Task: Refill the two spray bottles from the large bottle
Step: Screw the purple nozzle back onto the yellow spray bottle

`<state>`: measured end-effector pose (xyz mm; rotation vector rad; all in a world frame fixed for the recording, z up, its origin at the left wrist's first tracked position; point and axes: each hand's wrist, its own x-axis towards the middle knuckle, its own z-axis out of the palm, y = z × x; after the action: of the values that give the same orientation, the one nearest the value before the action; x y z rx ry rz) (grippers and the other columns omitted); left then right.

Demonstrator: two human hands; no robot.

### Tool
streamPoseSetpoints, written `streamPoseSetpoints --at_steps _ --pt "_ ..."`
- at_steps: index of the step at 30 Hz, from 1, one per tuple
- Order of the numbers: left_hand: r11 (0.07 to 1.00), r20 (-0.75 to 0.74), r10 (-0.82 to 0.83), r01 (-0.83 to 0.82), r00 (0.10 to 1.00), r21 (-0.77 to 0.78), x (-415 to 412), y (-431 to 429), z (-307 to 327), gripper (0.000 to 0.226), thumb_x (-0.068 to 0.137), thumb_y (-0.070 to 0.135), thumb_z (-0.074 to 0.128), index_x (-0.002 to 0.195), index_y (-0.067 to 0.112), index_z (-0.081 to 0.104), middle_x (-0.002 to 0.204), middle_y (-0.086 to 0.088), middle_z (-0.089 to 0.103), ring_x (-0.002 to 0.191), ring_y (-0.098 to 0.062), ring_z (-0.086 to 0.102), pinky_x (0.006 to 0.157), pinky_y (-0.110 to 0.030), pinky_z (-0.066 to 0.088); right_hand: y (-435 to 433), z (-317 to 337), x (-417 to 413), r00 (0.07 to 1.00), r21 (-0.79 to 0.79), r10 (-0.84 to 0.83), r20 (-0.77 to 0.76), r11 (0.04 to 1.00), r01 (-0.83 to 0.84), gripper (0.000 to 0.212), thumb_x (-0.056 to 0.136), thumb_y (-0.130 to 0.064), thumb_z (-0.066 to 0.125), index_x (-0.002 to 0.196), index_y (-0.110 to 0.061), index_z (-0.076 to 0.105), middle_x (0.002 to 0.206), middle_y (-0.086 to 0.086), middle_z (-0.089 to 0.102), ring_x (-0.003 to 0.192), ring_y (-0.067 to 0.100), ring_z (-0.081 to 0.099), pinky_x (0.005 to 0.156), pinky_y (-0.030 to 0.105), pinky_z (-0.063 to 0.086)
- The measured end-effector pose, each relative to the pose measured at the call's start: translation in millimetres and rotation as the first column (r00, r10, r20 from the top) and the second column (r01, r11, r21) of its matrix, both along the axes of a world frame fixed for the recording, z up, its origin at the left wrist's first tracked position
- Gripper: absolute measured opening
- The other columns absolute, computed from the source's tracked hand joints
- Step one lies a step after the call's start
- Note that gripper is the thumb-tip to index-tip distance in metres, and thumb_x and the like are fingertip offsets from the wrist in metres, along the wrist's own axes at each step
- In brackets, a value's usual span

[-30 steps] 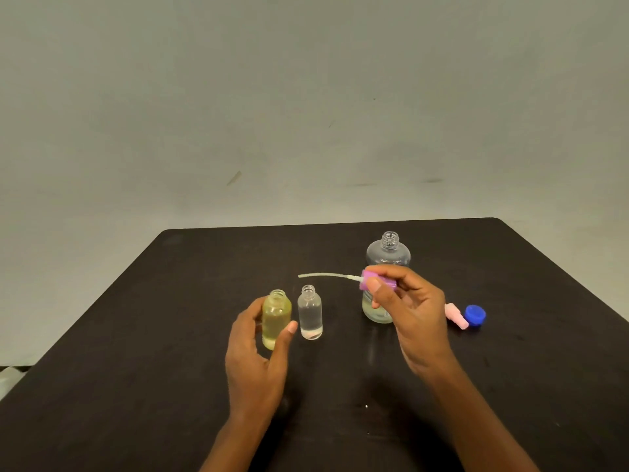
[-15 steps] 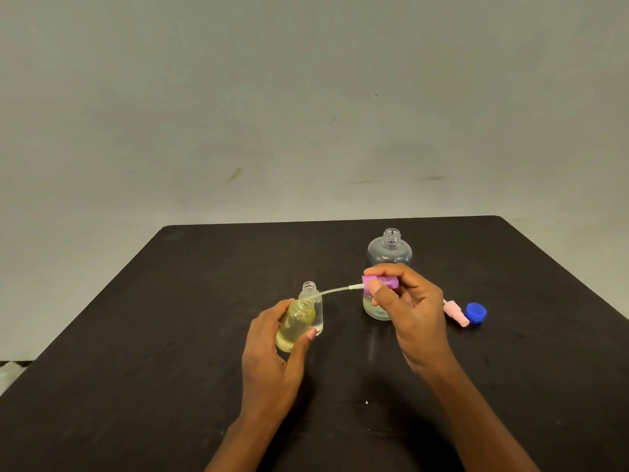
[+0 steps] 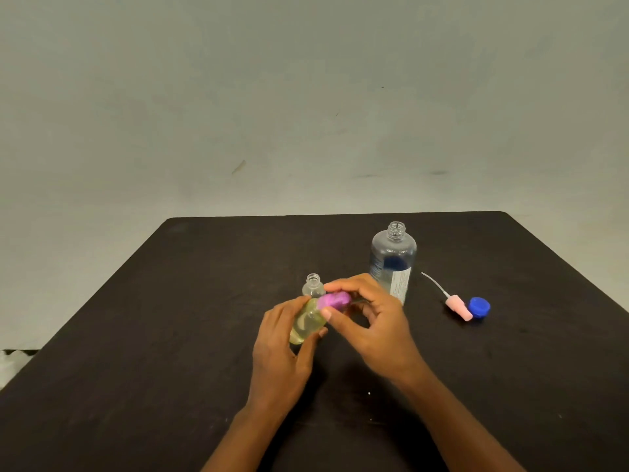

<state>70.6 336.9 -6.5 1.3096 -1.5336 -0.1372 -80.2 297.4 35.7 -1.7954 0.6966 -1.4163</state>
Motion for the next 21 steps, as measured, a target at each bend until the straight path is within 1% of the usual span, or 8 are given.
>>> streamPoseSetpoints --at_steps 4,7,9,12,14,16,18,21 --pt "1.0 -0.007 -0.019 0.019 1.0 0.004 -0.2 -0.5 -0.8 0.044 0.079 0.024 0.07 0.12 0.029 0.057 0.115 0.021 0.058 0.107 0.001 0.053 0.088 -0.01 0.04 1.0 -3.0 4.3 1.0 0.007 0.005 0.02 1.0 -0.005 0.026 0.082 -0.016 0.073 0.105 -0.025 0.068 0.102 -0.006 0.066 0.1 0.023 0.065 0.084 0.036 0.055" --pt "0.999 -0.018 -0.036 0.036 0.999 0.024 0.5 -0.1 -0.8 0.043 0.081 0.034 0.064 0.122 0.027 0.057 0.115 0.02 0.058 0.108 0.0 0.053 0.089 -0.011 0.041 1.2 -5.3 6.5 0.998 0.076 0.04 0.039 0.996 -0.043 0.024 0.083 -0.005 0.072 0.106 -0.014 0.068 0.104 -0.001 0.07 0.104 0.024 0.065 0.092 0.04 0.053" --pt "0.998 -0.026 -0.045 0.046 0.999 0.037 0.6 0.1 -0.9 0.043 0.081 0.036 0.063 0.123 0.026 0.057 0.115 0.018 0.059 0.107 -0.002 0.054 0.089 -0.012 0.042 2.5 -6.1 8.2 0.997 0.114 0.049 0.059 0.992 -0.056 0.023 0.083 -0.002 0.072 0.104 -0.011 0.068 0.103 0.001 0.072 0.104 0.022 0.066 0.094 0.04 0.052" --pt "0.997 -0.029 -0.052 0.053 0.998 0.049 0.2 0.5 -0.6 0.044 0.08 0.028 0.067 0.123 0.025 0.057 0.115 0.017 0.06 0.108 -0.001 0.054 0.089 -0.01 0.04 4.7 -6.6 11.1 0.997 0.12 0.015 0.079 0.993 -0.025 0.02 0.08 -0.011 0.076 0.098 -0.014 0.068 0.097 0.0 0.072 0.099 0.021 0.067 0.091 0.04 0.053" --pt "0.996 -0.028 -0.059 0.061 0.998 0.06 -0.1 0.8 -0.3 0.045 0.08 0.032 0.065 0.123 0.024 0.056 0.115 0.015 0.06 0.109 0.0 0.054 0.09 -0.01 0.04 5.9 -6.4 12.8 0.996 0.122 -0.026 0.087 0.992 0.015 0.021 0.076 -0.023 0.077 0.092 -0.017 0.067 0.091 -0.001 0.071 0.095 0.021 0.068 0.09 0.041 0.053" --pt "0.994 -0.029 -0.08 0.082 0.996 0.073 -0.6 1.2 -0.1 0.046 0.081 0.039 0.061 0.124 0.023 0.057 0.116 0.014 0.061 0.109 -0.002 0.055 0.09 -0.013 0.043 6.8 -6.5 13.4 0.995 0.117 -0.059 0.083 0.992 0.05 0.023 0.072 -0.03 0.078 0.087 -0.02 0.064 0.086 -0.002 0.07 0.091 0.022 0.068 0.089 0.042 0.053" --pt "0.991 -0.028 -0.107 0.109 0.994 0.083 -1.5 2.0 1.2 0.045 0.081 0.04 0.06 0.124 0.024 0.057 0.116 0.016 0.06 0.109 -0.004 0.056 0.09 -0.016 0.045 7.5 -6.6 13.1 0.993 0.095 -0.095 0.069 0.992 0.088 0.026 0.07 -0.032 0.081 0.085 -0.022 0.062 0.083 -0.004 0.068 0.087 0.02 0.067 0.086 0.036 0.053" --pt "0.988 -0.026 -0.132 0.134 0.991 0.081 -2.9 3.3 2.1 0.044 0.081 0.039 0.059 0.124 0.03 0.054 0.117 0.021 0.059 0.11 -0.004 0.056 0.09 -0.018 0.046 7.9 -7.3 12.5 0.992 0.083 -0.118 0.053 0.99 0.114 0.031 0.068 -0.029 0.083 0.086 -0.025 0.059 0.084 -0.011 0.066 0.085 0.014 0.065 0.083 0.026 0.051"
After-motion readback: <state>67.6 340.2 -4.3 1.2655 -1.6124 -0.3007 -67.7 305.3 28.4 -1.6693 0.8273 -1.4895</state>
